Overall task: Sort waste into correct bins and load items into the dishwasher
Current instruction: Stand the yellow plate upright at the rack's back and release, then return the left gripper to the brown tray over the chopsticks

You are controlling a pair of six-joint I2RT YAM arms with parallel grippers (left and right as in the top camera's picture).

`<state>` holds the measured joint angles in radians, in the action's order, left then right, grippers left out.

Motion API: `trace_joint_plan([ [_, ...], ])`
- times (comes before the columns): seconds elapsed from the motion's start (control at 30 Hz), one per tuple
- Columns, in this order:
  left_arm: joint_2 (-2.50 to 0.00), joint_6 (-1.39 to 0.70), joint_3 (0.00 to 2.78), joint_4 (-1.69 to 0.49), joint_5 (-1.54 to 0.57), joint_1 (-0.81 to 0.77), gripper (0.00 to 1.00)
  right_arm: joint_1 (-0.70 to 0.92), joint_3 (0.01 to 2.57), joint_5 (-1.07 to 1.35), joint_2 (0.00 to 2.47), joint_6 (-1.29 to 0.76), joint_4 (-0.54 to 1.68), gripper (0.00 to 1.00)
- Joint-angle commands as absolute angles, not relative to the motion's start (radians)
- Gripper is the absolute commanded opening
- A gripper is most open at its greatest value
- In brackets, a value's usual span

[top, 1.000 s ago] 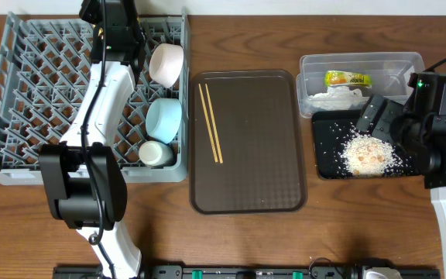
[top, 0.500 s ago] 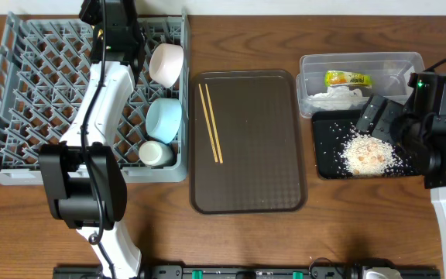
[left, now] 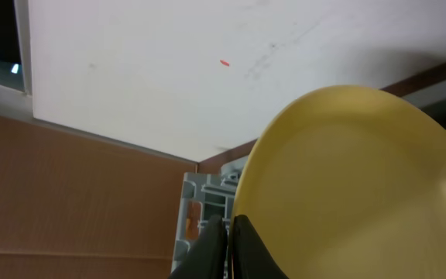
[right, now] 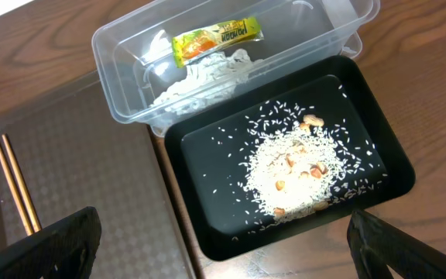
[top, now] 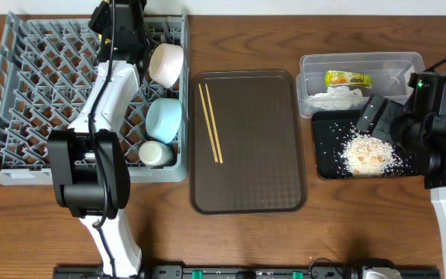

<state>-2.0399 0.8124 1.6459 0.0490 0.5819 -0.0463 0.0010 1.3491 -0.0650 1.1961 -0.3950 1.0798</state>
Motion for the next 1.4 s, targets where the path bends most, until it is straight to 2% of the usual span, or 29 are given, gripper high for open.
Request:
trace_joint_plan([
  [0.0,-2.033,0.783,1.645,0.015,0.590,-0.039,0.08,-0.008,1.359,-0.078,1.198,-0.403,1.079,0.99],
  [0.2,-2.033,0.631,1.645,-0.141,0.519,-0.039,0.13,-0.008,1.359,-0.078,1.198,-0.403,1.079,0.99],
  [0.4,-2.033,0.514,1.646,-0.149,0.508,-0.039,0.42,-0.008,1.359,-0.078,1.198,-0.403,1.079,0.99],
  [0.63,-1.952,0.323,1.655,-0.165,0.550,-0.047,0.56,-0.008,1.359,-0.078,1.198,-0.403,1.079,0.99],
  [0.8,-1.801,0.067,1.655,-0.258,0.507,-0.063,0.74,-0.008,1.359,-0.078,1.198,-0.403,1.079,0.99],
  [0.97,-1.642,-0.084,1.655,-0.498,0.194,-0.093,0.77,-0.008,1.359,-0.078,1.198,-0.403,1.079,0.99],
  [1.13,-1.617,-0.204,1.655,-0.648,-0.112,-0.155,0.74,-0.008,1.359,-0.078,1.198,-0.403,1.079,0.99],
  [1.27,-1.644,-0.205,1.655,-0.746,-0.093,-0.276,0.73,-0.008,1.359,-0.078,1.198,-0.403,1.082,0.99],
  [1.37,-1.673,-0.303,1.655,-0.801,-0.014,-0.377,0.73,-0.008,1.359,-0.078,1.198,-0.403,1.090,0.99],
])
